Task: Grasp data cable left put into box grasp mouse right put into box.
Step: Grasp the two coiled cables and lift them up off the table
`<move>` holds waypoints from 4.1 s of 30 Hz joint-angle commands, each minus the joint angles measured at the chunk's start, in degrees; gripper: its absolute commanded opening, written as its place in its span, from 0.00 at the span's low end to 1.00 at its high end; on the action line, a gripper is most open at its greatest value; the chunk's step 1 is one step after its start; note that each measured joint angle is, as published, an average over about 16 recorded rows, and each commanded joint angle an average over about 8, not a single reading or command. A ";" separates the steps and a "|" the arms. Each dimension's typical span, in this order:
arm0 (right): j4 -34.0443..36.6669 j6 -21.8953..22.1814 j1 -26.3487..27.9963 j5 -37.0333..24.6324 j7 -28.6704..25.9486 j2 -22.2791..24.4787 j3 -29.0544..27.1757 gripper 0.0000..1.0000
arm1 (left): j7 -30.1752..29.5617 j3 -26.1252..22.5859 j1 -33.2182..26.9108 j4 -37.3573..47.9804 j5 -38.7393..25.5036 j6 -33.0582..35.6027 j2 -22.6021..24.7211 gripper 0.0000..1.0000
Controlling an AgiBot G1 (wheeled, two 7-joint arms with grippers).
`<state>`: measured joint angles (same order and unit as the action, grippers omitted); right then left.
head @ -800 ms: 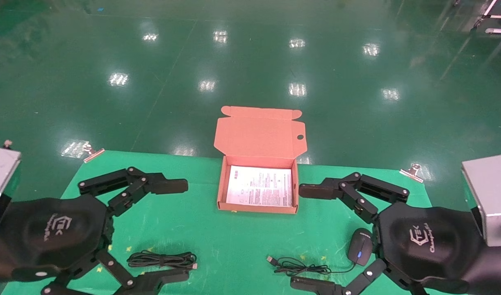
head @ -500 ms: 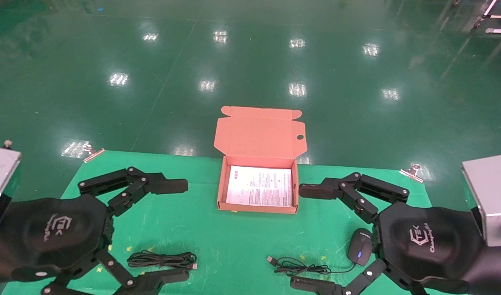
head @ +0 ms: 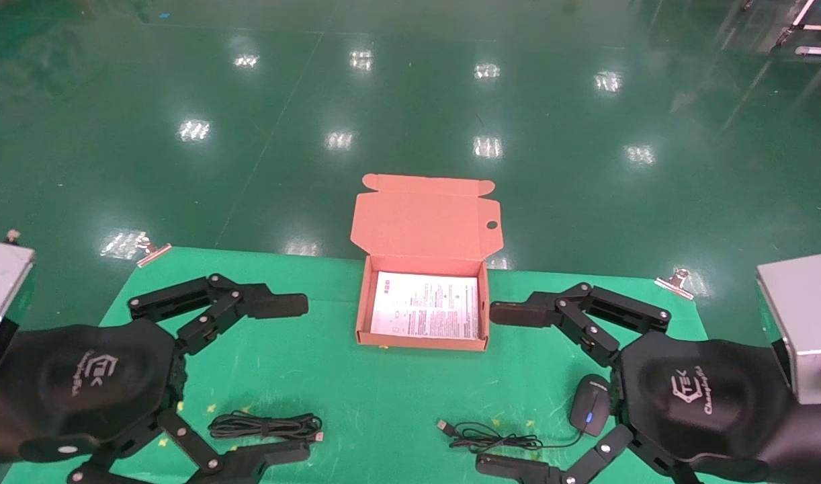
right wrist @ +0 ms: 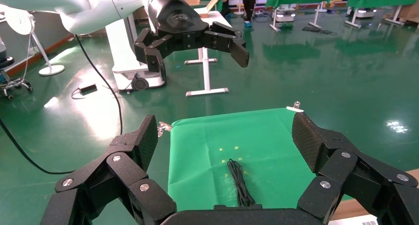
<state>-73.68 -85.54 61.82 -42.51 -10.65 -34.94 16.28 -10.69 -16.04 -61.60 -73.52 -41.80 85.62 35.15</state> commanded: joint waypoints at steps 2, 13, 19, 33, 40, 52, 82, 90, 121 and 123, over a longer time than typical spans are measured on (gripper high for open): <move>-0.04 -0.03 0.00 -0.05 0.04 0.05 -0.01 1.00 | -0.03 -0.04 -0.02 0.04 -0.02 -0.05 0.05 1.00; -0.32 -1.50 4.84 -7.72 1.64 -0.35 2.73 1.00 | 1.24 -3.21 -3.69 -1.61 -6.23 2.18 1.50 1.00; -0.55 -3.48 9.60 -15.39 3.61 -1.18 6.20 1.00 | 2.15 -7.59 -8.11 -1.88 -14.08 3.41 3.25 1.00; -2.82 -4.23 21.05 -36.65 13.11 -2.72 21.64 1.00 | 3.55 -21.36 -19.02 -2.83 -37.28 3.20 8.92 1.00; -2.63 -2.97 24.15 -46.03 17.96 -5.13 27.91 1.00 | 2.84 -27.21 -21.90 -3.16 -50.04 1.28 11.47 1.00; -1.97 3.20 23.77 -60.16 18.33 -10.18 33.19 1.00 | -0.34 -33.09 -21.20 -2.18 -66.58 -3.84 15.70 1.00; 13.02 19.24 15.94 -68.61 12.27 -19.81 34.55 1.00 | -5.70 -33.50 -18.43 22.65 -73.49 -16.27 25.06 1.00; 19.36 21.48 16.08 -67.94 13.87 -23.56 34.49 1.00 | -3.47 -32.43 -19.38 32.90 -71.66 -18.57 27.57 1.00; 26.45 26.12 14.86 -69.90 17.60 -27.42 35.63 0.00 | 4.83 -31.16 -20.46 41.94 -68.49 -20.01 29.22 0.00; 26.41 26.07 14.88 -69.89 17.60 -27.39 35.63 0.00 | 4.77 -31.18 -20.46 41.89 -68.56 -20.01 29.22 0.00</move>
<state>-47.26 -59.45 76.69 -112.41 6.96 -62.34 51.90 -5.90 -47.22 -82.06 -31.61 -110.33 65.61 64.37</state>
